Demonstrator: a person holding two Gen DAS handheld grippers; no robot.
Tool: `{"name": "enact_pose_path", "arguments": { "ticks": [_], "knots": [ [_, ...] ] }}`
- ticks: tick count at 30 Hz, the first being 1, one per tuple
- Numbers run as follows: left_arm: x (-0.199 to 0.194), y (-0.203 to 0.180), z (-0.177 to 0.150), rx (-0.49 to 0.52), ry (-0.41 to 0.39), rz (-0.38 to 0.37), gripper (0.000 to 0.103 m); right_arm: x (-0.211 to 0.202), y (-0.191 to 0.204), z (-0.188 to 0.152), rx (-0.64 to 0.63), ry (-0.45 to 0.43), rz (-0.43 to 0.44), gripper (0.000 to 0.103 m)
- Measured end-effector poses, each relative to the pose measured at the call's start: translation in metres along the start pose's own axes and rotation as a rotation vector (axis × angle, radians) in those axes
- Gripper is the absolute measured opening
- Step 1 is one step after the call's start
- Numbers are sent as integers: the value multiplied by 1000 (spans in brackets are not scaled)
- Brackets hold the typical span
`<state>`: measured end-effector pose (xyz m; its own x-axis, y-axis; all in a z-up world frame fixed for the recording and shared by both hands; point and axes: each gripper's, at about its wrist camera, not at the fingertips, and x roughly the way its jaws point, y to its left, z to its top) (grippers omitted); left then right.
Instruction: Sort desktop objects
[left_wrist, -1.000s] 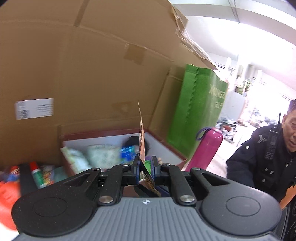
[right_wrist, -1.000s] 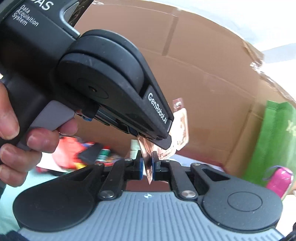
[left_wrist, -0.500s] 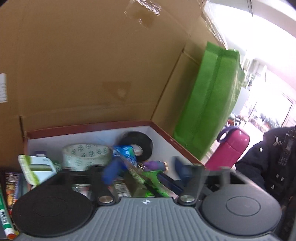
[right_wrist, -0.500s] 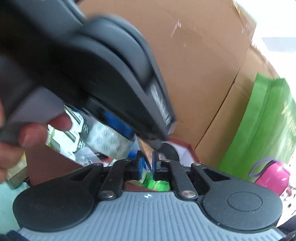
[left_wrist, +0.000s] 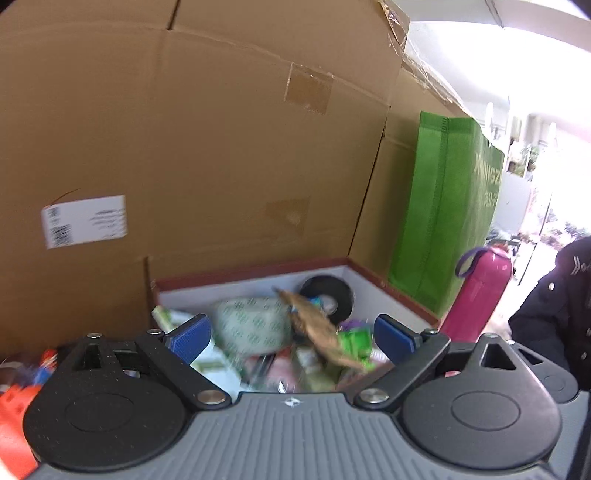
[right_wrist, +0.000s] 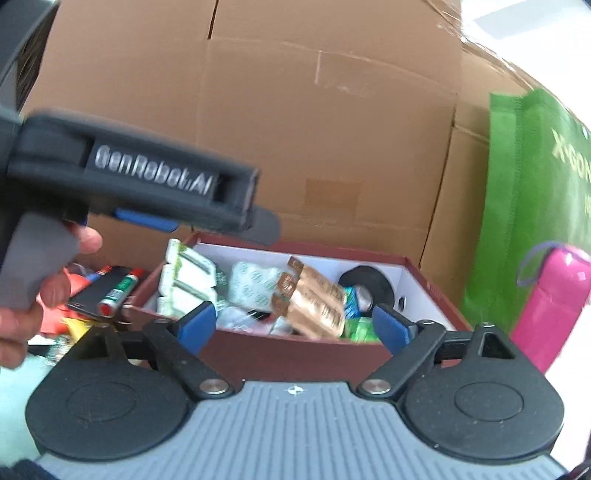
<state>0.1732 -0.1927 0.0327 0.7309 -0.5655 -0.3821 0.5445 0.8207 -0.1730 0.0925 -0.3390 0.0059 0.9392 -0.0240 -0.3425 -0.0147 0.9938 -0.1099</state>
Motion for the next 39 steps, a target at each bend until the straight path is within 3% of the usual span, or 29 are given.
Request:
{"name": "enact_pose_path", "arguments": {
  "ticks": [4,8,12,19,23,39],
  "knots": [
    [-26,-11,-17,15,49,112,100,-29,-3,-4,64,22,10,99],
    [-49,-19,-33,3,63,161,101,-54,0,-12,86,30,-37,100],
    [-65,-26,-43,-25,80,174,101,-67,1,-22,109,32,-86,101],
    [-86,-43,-58,67,83,221,101,-86,7,-34,133,71,-134,101],
    [-92,-45,-61,63,86,221,101,-91,12,-38,116,85,-157,101],
    [-101,-42,-68,39,88,231,101,-94,21,-38,94,101,-164,101]
  ]
}}
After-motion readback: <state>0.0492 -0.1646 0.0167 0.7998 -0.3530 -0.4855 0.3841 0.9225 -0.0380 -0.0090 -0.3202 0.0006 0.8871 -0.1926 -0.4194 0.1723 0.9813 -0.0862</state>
